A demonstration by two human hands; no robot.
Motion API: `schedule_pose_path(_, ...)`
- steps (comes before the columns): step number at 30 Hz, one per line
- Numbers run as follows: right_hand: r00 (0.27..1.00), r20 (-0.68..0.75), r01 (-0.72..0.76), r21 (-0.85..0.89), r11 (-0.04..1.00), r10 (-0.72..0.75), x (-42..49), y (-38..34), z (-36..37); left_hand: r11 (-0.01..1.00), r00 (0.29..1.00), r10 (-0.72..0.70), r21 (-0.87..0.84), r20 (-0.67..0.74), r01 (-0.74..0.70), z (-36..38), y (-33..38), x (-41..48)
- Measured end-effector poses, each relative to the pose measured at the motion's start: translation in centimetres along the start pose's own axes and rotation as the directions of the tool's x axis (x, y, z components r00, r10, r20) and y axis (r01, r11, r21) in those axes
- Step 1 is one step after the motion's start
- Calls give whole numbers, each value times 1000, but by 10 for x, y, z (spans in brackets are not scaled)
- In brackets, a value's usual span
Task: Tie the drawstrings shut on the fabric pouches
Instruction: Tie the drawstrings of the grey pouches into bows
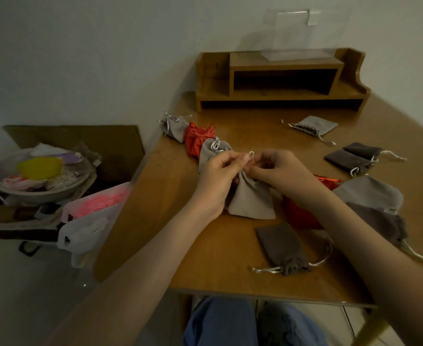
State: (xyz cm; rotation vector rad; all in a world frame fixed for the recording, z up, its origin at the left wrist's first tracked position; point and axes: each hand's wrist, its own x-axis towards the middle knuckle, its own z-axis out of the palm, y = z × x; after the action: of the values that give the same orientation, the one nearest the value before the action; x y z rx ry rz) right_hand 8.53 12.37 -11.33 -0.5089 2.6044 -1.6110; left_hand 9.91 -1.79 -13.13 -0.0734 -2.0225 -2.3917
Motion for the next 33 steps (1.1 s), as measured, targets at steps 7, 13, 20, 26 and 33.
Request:
schedule_pose_path(7, 981, -159, 66, -260, 963, -110, 2, 8, 8, 997, 999, 29, 78, -36, -26, -2, -3, 2)
schedule_pose_path(13, 969, -181, 125, -236, 964, -170, 0, 8, 10, 997, 996, 61, 50, -68, -58, -1, -1, -1)
schedule_pose_path(20, 961, -146, 183, -296, 937, -234, 0, 7, 12, 996, 995, 60, 76, -76, -54, -2, 0, -1)
schedule_pose_path(26, 963, -141, 194, -232, 953, -230, -1, 7, 11, 1000, 997, -12, -1, -76, 12, -4, 3, 0)
schedule_pose_path(33, 963, -186, 184, -81, 980, -196, 0, 6, 8, 999, 998, -20, -37, -66, 18, -3, 5, -1)
